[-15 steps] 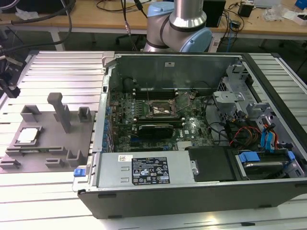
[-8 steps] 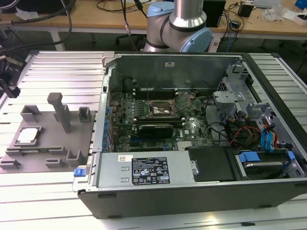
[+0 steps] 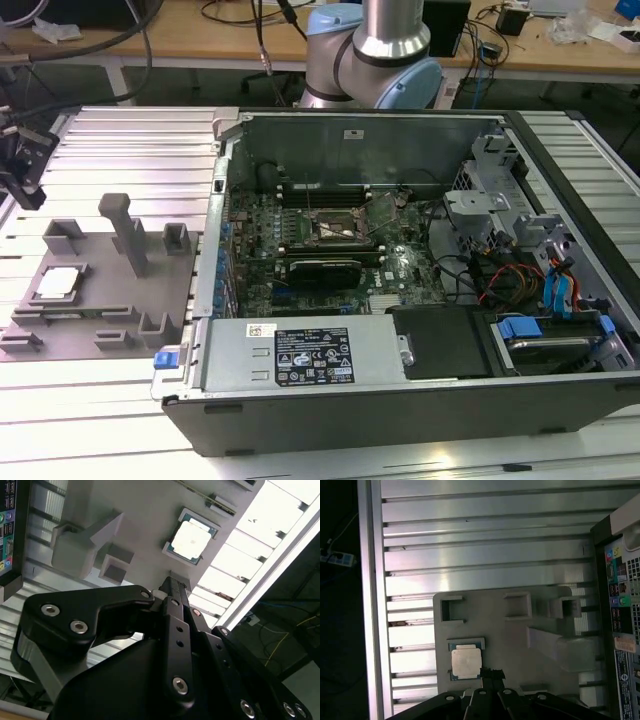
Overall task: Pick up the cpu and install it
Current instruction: 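Pick up the cpu and move it towards the insertion slot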
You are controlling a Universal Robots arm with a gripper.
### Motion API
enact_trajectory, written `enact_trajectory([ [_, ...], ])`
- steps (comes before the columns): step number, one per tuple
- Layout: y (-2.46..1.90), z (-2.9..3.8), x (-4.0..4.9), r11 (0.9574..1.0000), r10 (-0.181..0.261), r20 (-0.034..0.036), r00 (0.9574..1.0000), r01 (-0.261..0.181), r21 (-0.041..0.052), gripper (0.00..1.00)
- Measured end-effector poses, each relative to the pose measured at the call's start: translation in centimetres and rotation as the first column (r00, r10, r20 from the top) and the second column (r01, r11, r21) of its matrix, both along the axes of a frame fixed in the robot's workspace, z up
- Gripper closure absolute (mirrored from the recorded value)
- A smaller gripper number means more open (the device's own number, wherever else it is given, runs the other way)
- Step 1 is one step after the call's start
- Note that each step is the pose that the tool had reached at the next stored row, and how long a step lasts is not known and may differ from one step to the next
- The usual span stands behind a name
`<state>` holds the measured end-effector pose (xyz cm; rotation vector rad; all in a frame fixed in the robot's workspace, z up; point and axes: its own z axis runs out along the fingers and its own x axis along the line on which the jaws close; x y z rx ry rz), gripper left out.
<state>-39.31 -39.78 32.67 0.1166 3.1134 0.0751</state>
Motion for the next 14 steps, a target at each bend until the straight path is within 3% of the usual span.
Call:
enact_trajectory([
  [14,0.00,-1.52,-0.28,1.0000,0.000,-0.0001,1.0000,0.000,-0.0002,0.89],
])
